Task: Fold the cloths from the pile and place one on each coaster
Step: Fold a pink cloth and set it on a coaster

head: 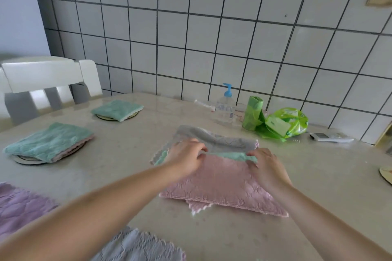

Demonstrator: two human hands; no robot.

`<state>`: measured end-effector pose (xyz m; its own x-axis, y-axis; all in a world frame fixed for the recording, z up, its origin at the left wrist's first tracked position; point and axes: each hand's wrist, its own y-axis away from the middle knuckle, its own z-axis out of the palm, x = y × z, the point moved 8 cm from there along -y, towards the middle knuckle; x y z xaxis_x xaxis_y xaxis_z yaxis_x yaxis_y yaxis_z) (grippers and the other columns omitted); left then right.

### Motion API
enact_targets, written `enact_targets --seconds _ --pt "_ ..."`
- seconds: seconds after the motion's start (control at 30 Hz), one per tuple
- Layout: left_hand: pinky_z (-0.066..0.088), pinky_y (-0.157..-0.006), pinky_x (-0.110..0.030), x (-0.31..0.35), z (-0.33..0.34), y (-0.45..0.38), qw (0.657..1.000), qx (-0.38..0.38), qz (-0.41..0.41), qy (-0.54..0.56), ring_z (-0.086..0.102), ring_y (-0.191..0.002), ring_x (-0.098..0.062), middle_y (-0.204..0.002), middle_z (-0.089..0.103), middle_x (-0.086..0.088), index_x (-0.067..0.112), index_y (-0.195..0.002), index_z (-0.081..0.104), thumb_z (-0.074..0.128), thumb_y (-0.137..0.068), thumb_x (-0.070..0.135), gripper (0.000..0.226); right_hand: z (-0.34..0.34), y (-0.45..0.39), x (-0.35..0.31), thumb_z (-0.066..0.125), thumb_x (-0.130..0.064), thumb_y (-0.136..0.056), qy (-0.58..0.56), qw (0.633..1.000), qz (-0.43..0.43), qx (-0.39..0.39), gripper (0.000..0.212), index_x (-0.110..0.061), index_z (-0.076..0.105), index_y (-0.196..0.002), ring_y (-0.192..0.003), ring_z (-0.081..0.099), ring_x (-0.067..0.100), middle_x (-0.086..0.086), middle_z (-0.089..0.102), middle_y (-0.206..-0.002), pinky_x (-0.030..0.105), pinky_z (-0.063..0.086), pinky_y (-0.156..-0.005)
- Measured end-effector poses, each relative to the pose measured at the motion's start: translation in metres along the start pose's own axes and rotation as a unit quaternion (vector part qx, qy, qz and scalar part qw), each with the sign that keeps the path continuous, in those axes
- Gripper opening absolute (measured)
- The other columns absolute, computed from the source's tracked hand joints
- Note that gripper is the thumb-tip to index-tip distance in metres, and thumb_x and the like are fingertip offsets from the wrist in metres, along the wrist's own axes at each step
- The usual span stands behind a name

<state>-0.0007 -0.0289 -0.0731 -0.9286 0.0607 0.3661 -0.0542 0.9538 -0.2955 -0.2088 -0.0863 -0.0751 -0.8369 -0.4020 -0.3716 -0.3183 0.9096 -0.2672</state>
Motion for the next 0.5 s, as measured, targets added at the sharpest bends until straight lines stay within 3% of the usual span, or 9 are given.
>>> enact_targets --seconds 0.1,0.17,0.27,0.37,0.4,0.5 --pt "0.039 -0.100 -0.035 0.046 0.030 0.013 0.996 -0.057 0.071 -0.021 0.052 -0.118 -0.023 -0.128 0.057 -0.004 0.017 -0.122 0.058 0.043 -0.090 0.022 0.035 0.033 0.016 -0.048 0.042 -0.031 -0.093 0.044 0.992 -0.108 -0.046 0.039 -0.028 0.049 -0.132 -0.129 0.041 0.018 -0.008 0.046 -0.136 0.034 0.028 -0.106" --pt "0.032 -0.106 -0.036 0.049 0.052 0.020 0.990 -0.075 0.098 -0.063 0.046 -0.126 -0.023 -0.135 0.052 -0.005 0.014 -0.129 0.052 0.036 -0.091 0.023 0.043 0.050 0.027 -0.059 0.024 -0.040 -0.090 0.065 0.987 -0.131 -0.066 0.052 -0.027 0.041 -0.137 -0.132 0.037 0.014 -0.008 0.043 -0.140 0.033 0.025 -0.110" --pt "0.019 -0.114 -0.038 0.039 0.058 0.034 0.983 -0.066 0.125 -0.117 0.029 -0.138 -0.021 -0.149 0.035 -0.003 0.017 -0.142 0.034 0.011 -0.091 0.042 0.062 0.055 0.036 -0.049 -0.003 -0.058 -0.075 0.091 0.985 -0.133 -0.054 0.082 -0.028 0.033 -0.142 -0.137 0.030 0.011 -0.010 0.035 -0.148 0.031 0.019 -0.114" --pt "0.004 -0.118 -0.038 0.022 0.051 0.041 0.978 -0.110 0.096 -0.145 0.008 -0.144 -0.018 -0.157 0.015 -0.001 0.023 -0.148 0.017 0.016 -0.093 0.058 0.065 0.053 0.038 -0.031 -0.023 -0.084 -0.055 0.131 0.981 -0.112 -0.093 0.113 -0.033 0.021 -0.146 -0.143 0.013 0.011 -0.009 0.019 -0.155 0.032 0.008 -0.117" --pt "0.000 -0.118 -0.038 0.015 0.049 0.042 0.976 -0.134 0.080 -0.149 0.003 -0.145 -0.018 -0.158 0.009 0.000 0.024 -0.148 0.012 0.017 -0.091 0.062 0.069 0.052 0.038 -0.024 -0.028 -0.085 -0.047 0.142 0.979 -0.099 -0.104 0.120 -0.034 0.017 -0.147 -0.144 0.008 0.011 -0.009 0.014 -0.156 0.034 0.006 -0.117" --pt "-0.004 -0.117 -0.037 -0.006 0.039 0.045 0.975 -0.151 0.052 -0.155 -0.003 -0.145 -0.016 -0.158 0.001 0.002 0.026 -0.149 0.003 -0.007 -0.070 0.081 0.096 0.045 0.040 -0.004 -0.020 -0.083 -0.051 0.152 0.979 -0.056 -0.123 0.112 -0.035 0.008 -0.148 -0.145 0.000 0.012 -0.008 0.004 -0.158 0.039 0.003 -0.118"
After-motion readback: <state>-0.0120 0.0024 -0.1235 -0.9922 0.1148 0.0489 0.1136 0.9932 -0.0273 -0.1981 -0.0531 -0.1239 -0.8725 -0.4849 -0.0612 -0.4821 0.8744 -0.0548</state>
